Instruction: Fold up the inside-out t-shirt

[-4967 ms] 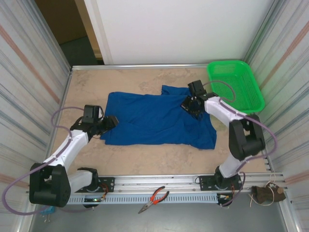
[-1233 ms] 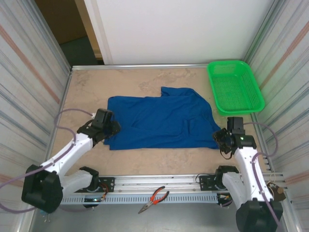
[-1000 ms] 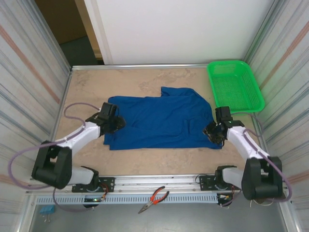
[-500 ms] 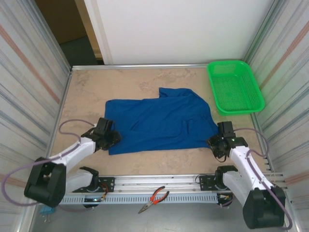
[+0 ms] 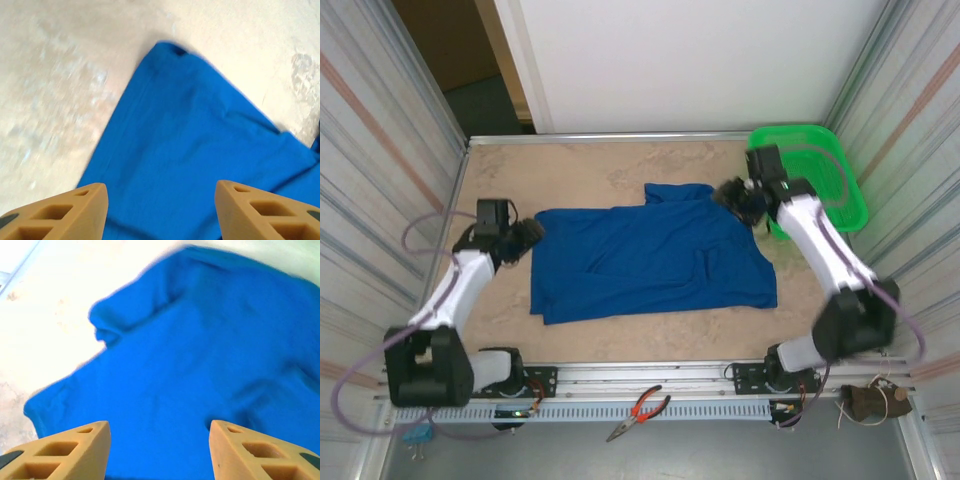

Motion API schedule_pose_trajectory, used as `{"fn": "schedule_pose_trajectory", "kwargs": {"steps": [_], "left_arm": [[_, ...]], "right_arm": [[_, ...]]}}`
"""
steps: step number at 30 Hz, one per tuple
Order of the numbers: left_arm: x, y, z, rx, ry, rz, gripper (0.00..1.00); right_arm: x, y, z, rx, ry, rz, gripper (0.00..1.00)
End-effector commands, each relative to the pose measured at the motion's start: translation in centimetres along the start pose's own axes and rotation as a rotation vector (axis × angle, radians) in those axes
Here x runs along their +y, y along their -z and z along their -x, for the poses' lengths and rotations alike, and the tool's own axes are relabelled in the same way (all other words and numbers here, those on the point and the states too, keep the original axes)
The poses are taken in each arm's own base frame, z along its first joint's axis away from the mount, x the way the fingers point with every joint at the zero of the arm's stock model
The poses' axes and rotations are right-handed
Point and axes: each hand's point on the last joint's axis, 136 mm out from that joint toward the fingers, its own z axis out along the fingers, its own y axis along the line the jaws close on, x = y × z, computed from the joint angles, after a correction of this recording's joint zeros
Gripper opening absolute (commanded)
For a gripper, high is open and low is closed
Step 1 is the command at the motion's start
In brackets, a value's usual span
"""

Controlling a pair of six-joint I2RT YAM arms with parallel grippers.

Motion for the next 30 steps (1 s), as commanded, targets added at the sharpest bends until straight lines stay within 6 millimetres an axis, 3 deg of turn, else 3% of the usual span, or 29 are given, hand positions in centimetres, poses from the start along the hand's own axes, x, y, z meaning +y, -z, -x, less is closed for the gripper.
{"fn": "schedule_pose_trajectory", "kwargs": {"steps": [1, 4, 7, 11, 14, 20, 23, 25, 26, 30], "left_arm": [[-1.7, -1.8, 2.2, 0.03, -0.116, -0.026, 0.59], [-1.9, -4.2, 3.6, 0.071, -0.125, -0.007, 0.59], [-1.7, -6.4, 4.2, 0.111, -0.125, 0.009, 0.6], [-1.5, -8.6, 4.7, 0.149, -0.12, 0.022, 0.6], [-1.4, -9.8, 4.8, 0.174, -0.118, 0.023, 0.6], [-1.5, -10.7, 5.0, 0.193, -0.12, 0.019, 0.6], [-1.4, -10.9, 5.0, 0.201, -0.116, 0.017, 0.6], [-1.2, -11.1, 4.9, 0.208, -0.111, 0.018, 0.6], [-1.1, -11.2, 4.9, 0.209, -0.109, 0.019, 0.6], [-0.7, -11.4, 4.9, 0.217, -0.105, 0.027, 0.6]], "right_arm": [[1.5, -5.2, 0.5, 0.119, 0.179, -0.03, 0.53], [2.6, -9.4, 3.0, 0.138, 0.26, -0.095, 0.54], [2.3, -13.1, 4.5, 0.167, 0.326, -0.166, 0.57], [2.9, -16.6, 6.1, 0.165, 0.41, -0.144, 0.69], [3.2, -18.5, 6.3, 0.16, 0.427, -0.095, 0.78], [2.2, -22.0, 4.9, 0.207, 0.405, -0.066, 0.78], [1.8, -22.9, 3.3, 0.258, 0.398, -0.057, 0.7], [1.5, -23.1, 2.6, 0.277, 0.395, -0.054, 0.58], [1.3, -23.0, 2.6, 0.276, 0.39, -0.055, 0.5], [0.7, -21.6, 4.1, 0.25, 0.321, -0.021, 0.01]]}}
